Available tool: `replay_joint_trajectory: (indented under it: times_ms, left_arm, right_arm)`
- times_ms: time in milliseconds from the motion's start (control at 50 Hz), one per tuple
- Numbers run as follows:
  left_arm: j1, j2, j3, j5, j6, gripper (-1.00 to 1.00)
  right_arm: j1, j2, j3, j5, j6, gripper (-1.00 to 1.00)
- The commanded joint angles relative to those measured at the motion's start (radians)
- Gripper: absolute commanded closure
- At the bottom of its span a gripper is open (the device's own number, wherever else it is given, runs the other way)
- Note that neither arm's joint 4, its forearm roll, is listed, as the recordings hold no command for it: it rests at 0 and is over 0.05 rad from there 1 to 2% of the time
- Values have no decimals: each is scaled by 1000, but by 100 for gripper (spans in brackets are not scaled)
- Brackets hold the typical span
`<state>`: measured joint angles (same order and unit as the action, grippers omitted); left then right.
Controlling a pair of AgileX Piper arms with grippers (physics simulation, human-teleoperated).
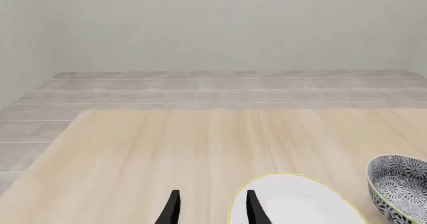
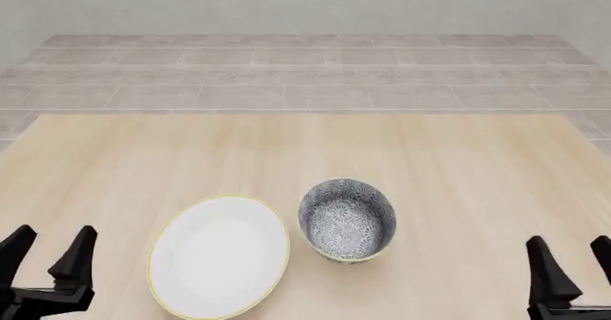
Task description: Put the bowl on the plate.
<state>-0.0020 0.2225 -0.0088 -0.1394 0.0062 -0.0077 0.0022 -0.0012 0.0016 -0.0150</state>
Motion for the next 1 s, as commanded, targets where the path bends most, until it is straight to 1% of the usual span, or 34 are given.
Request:
replay_joint_trajectory:
  times_ms: [20, 180, 200, 260, 320, 380, 540, 600, 640, 680, 700, 800, 820, 880, 1000]
  left_arm:
    - [-3, -193, 4, 115, 2, -100]
    - [3, -175, 5, 99, -1, -100]
    - [1, -170, 5, 94, -1, -100]
    - [-2, -169, 6, 92, 3, -100]
    - [-6, -153, 7, 78, 1, -100]
    - [-6, -143, 7, 68, 1, -100]
    - [-12, -114, 8, 43, -1, -100]
    - [-16, -93, 8, 24, -1, -100]
    - [-17, -81, 8, 12, 0, -100]
    - [-18, -70, 9, 2, -1, -100]
    - [-18, -67, 9, -1, 0, -100]
    - [-19, -61, 8, -7, -1, -100]
    - [-19, -61, 9, -8, 0, -100]
    - [-20, -61, 9, -8, -1, -100]
    - [-21, -53, 9, -17, -3, -100]
  right_arm:
    - [2, 3, 0, -1, 6, -100]
    - [-9, 15, 1, -3, -21, -100]
    - [-26, 24, 1, -10, -30, -100]
    - [-19, 27, 1, -12, -23, -100]
    - [-33, 35, 1, -17, -49, -100]
    - [-20, 15, 1, -6, -32, -100]
    - [-16, 26, 1, -16, -27, -100]
    - [-6, 53, 0, -32, -31, -100]
    - [6, 81, 1, -48, -21, -100]
    - [11, 87, 1, -54, -30, -100]
    - [15, 116, 1, -72, -29, -100]
    - [30, 171, 1, -110, -36, -100]
    - [38, 192, 1, -124, -29, -100]
    - [44, 229, 1, -150, -44, -100]
    - [51, 294, 1, -204, -43, -100]
